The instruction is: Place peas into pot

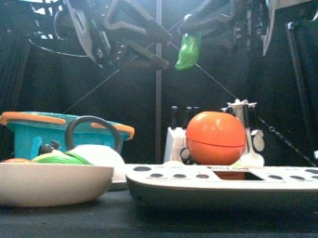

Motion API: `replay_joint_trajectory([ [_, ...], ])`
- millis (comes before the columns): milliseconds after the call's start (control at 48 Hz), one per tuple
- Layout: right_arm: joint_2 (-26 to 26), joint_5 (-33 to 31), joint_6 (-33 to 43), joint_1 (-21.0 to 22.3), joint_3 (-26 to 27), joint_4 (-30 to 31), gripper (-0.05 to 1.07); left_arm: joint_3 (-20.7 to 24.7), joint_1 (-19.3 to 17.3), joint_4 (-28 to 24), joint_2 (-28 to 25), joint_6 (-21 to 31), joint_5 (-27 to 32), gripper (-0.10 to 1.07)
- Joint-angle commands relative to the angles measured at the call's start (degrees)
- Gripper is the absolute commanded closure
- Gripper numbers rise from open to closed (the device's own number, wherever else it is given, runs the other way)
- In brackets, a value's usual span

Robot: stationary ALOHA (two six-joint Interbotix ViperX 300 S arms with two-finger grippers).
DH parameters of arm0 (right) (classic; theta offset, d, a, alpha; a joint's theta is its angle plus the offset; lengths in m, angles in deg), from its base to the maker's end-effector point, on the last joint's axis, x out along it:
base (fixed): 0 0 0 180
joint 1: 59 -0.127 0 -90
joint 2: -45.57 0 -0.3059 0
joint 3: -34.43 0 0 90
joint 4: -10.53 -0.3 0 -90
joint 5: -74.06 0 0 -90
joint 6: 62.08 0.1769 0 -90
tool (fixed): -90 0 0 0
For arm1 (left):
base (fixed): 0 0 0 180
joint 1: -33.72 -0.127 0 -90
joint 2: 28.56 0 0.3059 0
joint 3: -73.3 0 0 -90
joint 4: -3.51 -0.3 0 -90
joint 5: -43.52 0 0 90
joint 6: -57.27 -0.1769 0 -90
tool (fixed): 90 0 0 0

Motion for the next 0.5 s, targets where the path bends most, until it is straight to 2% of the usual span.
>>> replay_joint_trajectory([
  [0, 2.4, -0.5, -0.1, -1.2, 0.1, -1.1, 0.42, 0.4, 0.0, 0.7, 1.2, 0.0, -0.5, 0.03],
  [125, 4.4, -0.5, -0.2, -4.2, -1.1, -6.4, 0.42, 0.4, 0.1, 2.0, 1.2, -0.2, -0.2, 0.03],
  [292, 8.5, -0.4, -0.3, -8.7, -3.8, -18.2, 0.42, 0.0, 0.2, 2.1, 1.2, -0.2, -0.2, 0.03],
  [479, 14.1, 1.9, -0.3, -12.0, -6.4, -38.0, 0.42, 0.0, 0.2, 2.1, 1.2, -0.2, -0.1, 0.03],
])
